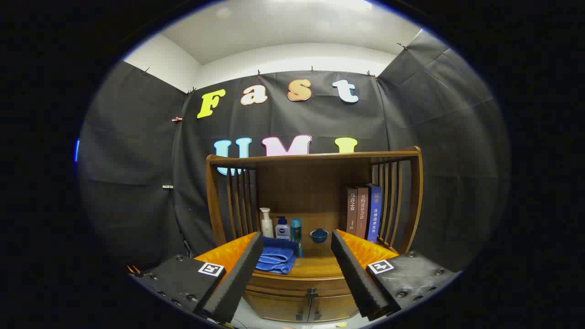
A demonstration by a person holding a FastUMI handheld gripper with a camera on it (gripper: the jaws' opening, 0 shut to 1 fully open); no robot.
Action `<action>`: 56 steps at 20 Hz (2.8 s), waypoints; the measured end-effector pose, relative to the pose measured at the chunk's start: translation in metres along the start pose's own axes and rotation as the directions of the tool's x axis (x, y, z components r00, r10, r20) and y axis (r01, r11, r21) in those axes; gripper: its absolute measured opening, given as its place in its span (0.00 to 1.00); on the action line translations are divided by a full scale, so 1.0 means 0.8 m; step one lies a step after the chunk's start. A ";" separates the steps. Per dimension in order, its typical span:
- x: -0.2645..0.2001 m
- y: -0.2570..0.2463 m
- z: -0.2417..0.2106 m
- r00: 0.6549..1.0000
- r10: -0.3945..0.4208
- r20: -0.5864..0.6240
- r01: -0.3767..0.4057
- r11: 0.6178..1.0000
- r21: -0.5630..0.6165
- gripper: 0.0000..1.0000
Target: Pull open the drawer, take out the items inside it, and place them on the countertop above the cabinet.
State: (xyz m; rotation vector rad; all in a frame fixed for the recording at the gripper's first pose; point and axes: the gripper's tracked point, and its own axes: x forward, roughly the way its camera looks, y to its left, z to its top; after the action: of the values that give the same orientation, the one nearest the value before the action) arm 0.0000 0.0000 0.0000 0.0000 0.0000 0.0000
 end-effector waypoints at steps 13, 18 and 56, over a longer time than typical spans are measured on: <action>0.009 -0.005 -0.007 1.000 -0.012 -0.007 0.012 1.000 -0.013 0.98; 0.013 -0.007 -0.010 1.000 -0.013 -0.015 0.013 1.000 -0.009 0.98; 0.113 -0.053 -0.379 0.927 -0.063 -0.370 0.082 0.996 0.036 0.99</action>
State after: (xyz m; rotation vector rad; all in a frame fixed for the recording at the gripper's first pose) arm 0.0905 -0.0425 -0.3035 0.0507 0.3778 -0.0747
